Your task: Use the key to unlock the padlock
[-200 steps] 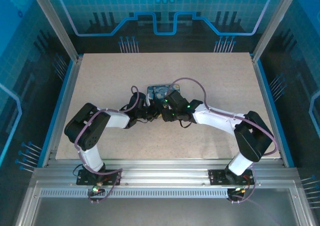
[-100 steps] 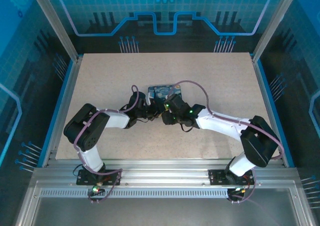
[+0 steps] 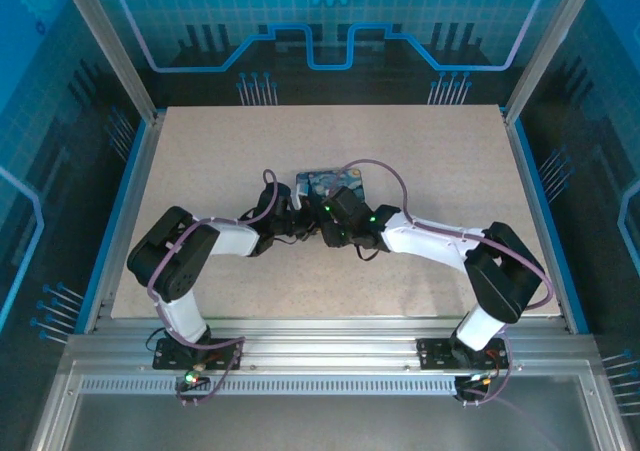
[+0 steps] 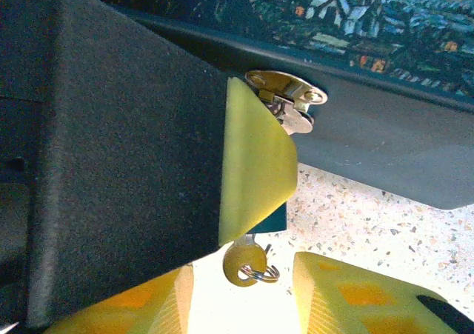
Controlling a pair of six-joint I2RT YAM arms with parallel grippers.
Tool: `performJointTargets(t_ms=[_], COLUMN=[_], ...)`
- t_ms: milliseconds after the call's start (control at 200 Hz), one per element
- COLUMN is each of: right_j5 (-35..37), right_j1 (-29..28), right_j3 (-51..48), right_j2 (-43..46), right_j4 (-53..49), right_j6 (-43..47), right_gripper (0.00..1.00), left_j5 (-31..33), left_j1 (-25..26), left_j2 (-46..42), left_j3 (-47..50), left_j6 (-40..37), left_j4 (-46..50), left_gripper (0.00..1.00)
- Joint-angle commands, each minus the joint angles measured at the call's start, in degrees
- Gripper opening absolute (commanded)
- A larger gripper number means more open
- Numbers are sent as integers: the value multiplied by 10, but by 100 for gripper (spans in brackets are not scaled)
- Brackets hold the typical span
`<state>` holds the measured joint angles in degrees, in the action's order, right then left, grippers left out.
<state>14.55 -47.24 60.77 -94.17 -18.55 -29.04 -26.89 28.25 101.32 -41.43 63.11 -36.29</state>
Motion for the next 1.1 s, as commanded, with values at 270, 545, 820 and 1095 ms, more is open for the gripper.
performJointTargets(t_ms=[270, 545, 820, 1095], right_j5=[0, -16, -51, -59], right_j1=[1, 11, 13, 15], right_j3=[33, 32, 11, -28], right_j2=[-23, -24, -22, -22], right_j4=[2, 8, 33, 62], right_j6=[9, 13, 10, 1], right_gripper=[34, 5, 0, 0], left_j5=[-24, -24, -24, -6], left_j1=[-2, -1, -2, -2], left_j2=[-24, -25, -20, -21], left_j3=[-10, -3, 2, 27], left_j6=[9, 8, 6, 0], left_j4=[-30, -33, -36, -33], left_gripper=[0, 0, 0, 35])
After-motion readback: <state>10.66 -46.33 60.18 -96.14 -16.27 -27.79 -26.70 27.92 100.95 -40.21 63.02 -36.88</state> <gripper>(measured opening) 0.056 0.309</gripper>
